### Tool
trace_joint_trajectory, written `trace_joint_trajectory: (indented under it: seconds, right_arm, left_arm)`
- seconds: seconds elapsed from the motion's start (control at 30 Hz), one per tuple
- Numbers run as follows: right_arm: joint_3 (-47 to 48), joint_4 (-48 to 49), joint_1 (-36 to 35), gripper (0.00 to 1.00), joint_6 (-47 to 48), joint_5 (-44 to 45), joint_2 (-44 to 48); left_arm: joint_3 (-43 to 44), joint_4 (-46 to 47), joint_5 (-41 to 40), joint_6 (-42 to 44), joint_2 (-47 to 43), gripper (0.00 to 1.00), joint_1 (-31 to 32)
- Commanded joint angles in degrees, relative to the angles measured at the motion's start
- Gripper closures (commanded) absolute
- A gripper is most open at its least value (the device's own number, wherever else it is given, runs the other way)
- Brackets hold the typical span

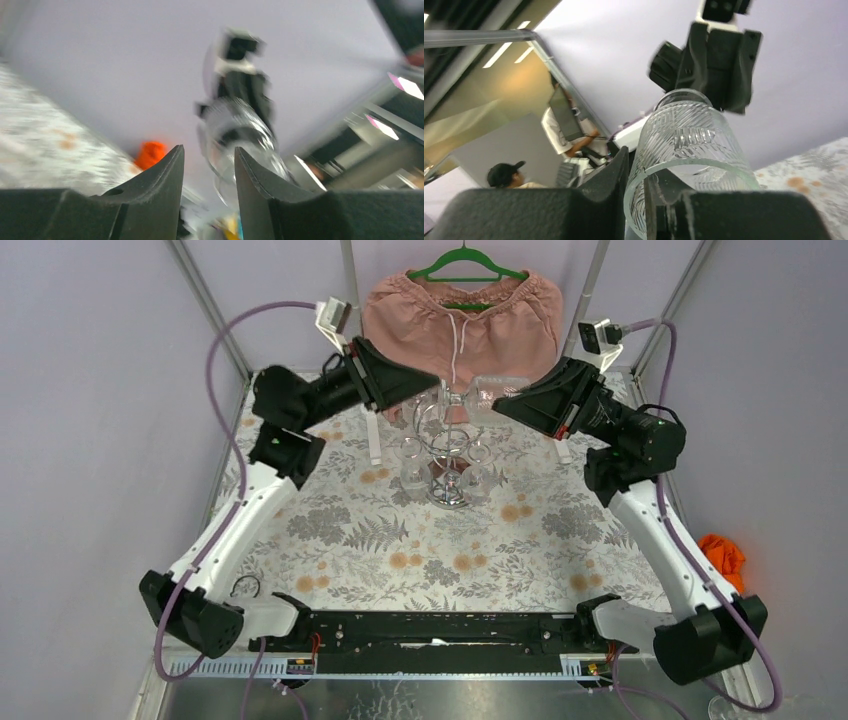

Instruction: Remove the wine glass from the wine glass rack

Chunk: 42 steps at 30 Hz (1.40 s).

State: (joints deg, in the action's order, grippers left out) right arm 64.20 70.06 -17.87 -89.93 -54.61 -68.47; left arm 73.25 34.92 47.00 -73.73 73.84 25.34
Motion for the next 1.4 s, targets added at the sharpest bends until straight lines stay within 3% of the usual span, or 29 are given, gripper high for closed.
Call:
trace_joint_trajectory:
  seconds: [0.0,0.1,0.2,0.47,0.7,0.87,1.0,1.17,1.37]
  right_arm:
    - [2.1,-28.8,-1.6,1.00,22.2,-0.6,8.3]
    - [4.6,-45.5,-1.6,1.00,34.0,1.3,11.6]
    - [7.9,-61.7,-1.6,1.00,44.4,4.2,13.0]
    - [17.4,-93.2,-1.7,1.00,60.4,10.9,12.8]
    - [24.4,-115.6,-2.9,1.00,72.3,27.1,9.3]
    - [23.6,-125.0,-8.6,1.00,75.5,40.5,7.7]
    - [20.9,-130.4,-18.0,1.00,75.2,51.7,6.8]
    - [15.4,-130.5,-34.3,1.00,69.7,62.5,5.5]
    - [12.9,-128.6,-46.3,1.00,65.0,70.7,2.3]
  left_arm:
    - [13.3,-52.1,-21.0,30.5,0.5,0.52,-1.0]
    - [20.8,-65.4,-35.5,36.4,1.5,0.51,-1.4]
    - [24.7,-72.6,-45.6,38.5,2.8,0.51,-1.6]
    - [28.7,-78.1,-53.7,40.4,5.5,0.51,-1.7]
    - [31.8,-81.7,-56.4,42.1,7.8,0.50,-1.7]
    - [31.9,-81.9,-56.5,42.6,8.2,0.50,-1.7]
    - [31.9,-81.8,-56.6,42.9,8.2,0.50,-1.7]
    - [29.9,-80.6,-56.4,43.1,7.8,0.51,-1.7]
    - [28.7,-80.2,-56.0,43.1,7.5,0.51,-1.7]
